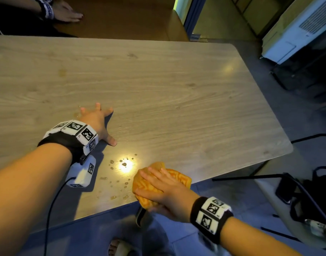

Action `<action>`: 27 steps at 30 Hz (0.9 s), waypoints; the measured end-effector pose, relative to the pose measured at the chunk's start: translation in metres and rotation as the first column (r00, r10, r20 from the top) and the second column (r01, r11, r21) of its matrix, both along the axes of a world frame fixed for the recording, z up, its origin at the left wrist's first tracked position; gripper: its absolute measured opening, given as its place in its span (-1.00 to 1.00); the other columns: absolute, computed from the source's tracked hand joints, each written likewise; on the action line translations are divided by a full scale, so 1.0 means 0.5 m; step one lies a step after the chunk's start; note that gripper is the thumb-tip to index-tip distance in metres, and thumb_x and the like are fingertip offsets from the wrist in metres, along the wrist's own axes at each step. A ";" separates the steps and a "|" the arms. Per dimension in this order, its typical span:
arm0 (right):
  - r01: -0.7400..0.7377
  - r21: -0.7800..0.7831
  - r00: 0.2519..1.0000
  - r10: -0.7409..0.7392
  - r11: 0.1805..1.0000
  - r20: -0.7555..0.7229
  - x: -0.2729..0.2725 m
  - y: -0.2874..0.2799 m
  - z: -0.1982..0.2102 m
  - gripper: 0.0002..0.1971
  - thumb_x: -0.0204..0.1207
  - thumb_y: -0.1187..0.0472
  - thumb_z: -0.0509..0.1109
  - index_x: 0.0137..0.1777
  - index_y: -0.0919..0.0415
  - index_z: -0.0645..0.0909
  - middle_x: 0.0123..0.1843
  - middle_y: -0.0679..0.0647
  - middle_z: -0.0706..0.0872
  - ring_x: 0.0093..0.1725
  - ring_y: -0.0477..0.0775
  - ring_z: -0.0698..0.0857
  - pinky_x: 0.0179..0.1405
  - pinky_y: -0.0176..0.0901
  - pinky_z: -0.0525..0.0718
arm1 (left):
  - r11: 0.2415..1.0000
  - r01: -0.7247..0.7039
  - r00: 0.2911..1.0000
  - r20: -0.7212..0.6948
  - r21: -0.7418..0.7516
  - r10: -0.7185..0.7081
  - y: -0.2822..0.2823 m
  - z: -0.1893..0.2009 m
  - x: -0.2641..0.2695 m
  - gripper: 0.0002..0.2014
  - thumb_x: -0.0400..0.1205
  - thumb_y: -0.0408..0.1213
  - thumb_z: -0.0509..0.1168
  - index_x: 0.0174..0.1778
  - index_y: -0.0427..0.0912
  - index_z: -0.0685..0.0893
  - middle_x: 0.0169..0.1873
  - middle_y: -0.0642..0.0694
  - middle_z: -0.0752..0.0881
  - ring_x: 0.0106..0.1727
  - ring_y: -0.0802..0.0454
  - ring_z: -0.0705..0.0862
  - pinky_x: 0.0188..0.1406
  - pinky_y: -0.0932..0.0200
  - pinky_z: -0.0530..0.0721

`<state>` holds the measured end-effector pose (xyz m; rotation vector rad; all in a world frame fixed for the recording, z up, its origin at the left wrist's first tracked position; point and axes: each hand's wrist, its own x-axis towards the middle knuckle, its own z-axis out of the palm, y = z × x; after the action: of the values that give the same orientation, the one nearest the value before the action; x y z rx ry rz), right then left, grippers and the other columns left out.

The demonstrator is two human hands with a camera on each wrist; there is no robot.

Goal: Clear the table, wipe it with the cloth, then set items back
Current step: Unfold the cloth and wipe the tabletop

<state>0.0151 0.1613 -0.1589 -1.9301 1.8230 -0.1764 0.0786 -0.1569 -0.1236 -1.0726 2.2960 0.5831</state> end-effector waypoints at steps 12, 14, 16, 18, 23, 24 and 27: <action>0.667 0.027 0.745 -0.665 0.745 -0.050 -0.092 -0.176 -0.007 -0.44 0.71 -0.24 -0.04 0.69 -0.18 0.08 0.76 -0.04 -0.13 0.73 0.06 -0.20 0.67 0.28 -0.22 | 0.996 -0.016 1.000 0.005 0.085 0.016 -0.001 0.008 -0.004 0.26 0.25 -0.05 0.69 0.71 0.15 -0.06 0.71 -0.09 -0.24 0.63 -0.51 -0.30 0.59 -0.49 0.02; 0.686 0.021 0.727 -0.682 0.728 -0.082 -0.059 -0.205 -0.002 -0.43 0.71 -0.21 0.02 0.69 -0.20 0.06 0.76 -0.01 -0.17 0.72 0.11 -0.23 0.65 0.32 -0.25 | 0.995 -0.023 1.000 0.009 0.098 0.022 -0.001 0.011 -0.005 0.27 0.25 -0.06 0.69 0.71 0.15 -0.07 0.71 -0.09 -0.25 0.63 -0.51 -0.30 0.59 -0.49 0.01; 0.436 -0.004 0.897 -0.435 0.900 -0.081 -0.016 -0.186 0.002 -0.41 0.68 -0.19 0.12 0.69 -0.20 0.10 0.76 0.03 -0.14 0.73 0.17 -0.20 0.63 0.45 -0.15 | 0.994 -0.034 0.999 -0.009 0.101 0.035 0.000 0.012 -0.005 0.27 0.25 -0.07 0.69 0.71 0.15 -0.07 0.71 -0.08 -0.25 0.63 -0.49 -0.31 0.60 -0.47 0.01; 0.020 0.058 0.999 -0.018 0.998 -0.032 -0.020 -0.145 0.005 -0.37 0.64 -0.12 0.29 0.66 -0.23 0.16 0.77 0.00 -0.12 0.73 0.14 -0.19 0.63 0.41 -0.19 | 0.994 -0.043 0.999 -0.018 0.101 0.045 0.003 0.009 -0.002 0.26 0.25 -0.07 0.69 0.71 0.16 -0.06 0.71 -0.06 -0.25 0.64 -0.47 -0.32 0.60 -0.45 0.06; 0.307 -0.011 0.951 -0.307 0.952 0.035 -0.219 -0.220 -0.017 -0.34 0.60 -0.38 0.04 0.67 -0.19 0.15 0.75 -0.06 -0.08 0.73 0.04 -0.14 0.65 0.40 -0.09 | 0.985 -0.085 0.995 -0.043 0.150 0.092 0.000 -0.005 0.001 0.29 0.21 -0.14 0.72 0.70 0.22 -0.04 0.70 0.01 -0.28 0.64 -0.40 -0.37 0.52 -0.58 0.14; 0.493 -0.003 0.870 -0.492 0.870 0.017 -0.243 -0.254 -0.014 -0.34 0.61 -0.37 0.04 0.67 -0.17 0.15 0.76 -0.01 -0.08 0.73 0.09 -0.13 0.65 0.40 -0.12 | 0.983 -0.097 0.994 -0.043 0.157 0.104 -0.001 -0.006 0.003 0.29 0.20 -0.16 0.72 0.70 0.23 -0.03 0.70 0.02 -0.28 0.64 -0.38 -0.38 0.50 -0.61 0.12; 0.715 0.044 0.699 -0.713 0.698 -0.059 -0.215 -0.325 -0.012 -0.40 0.69 -0.19 0.11 0.70 -0.15 0.08 0.76 0.05 -0.17 0.72 0.15 -0.22 0.64 0.35 -0.28 | 0.982 -0.103 0.993 -0.044 0.161 0.111 -0.001 -0.008 0.003 0.28 0.20 -0.19 0.72 0.69 0.25 0.00 0.70 0.03 -0.28 0.64 -0.37 -0.39 0.47 -0.67 0.10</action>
<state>-0.0925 -0.0012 -0.1648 -1.0732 2.4889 -0.3271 0.0799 -0.1576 -0.1276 -1.1201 2.2045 0.8313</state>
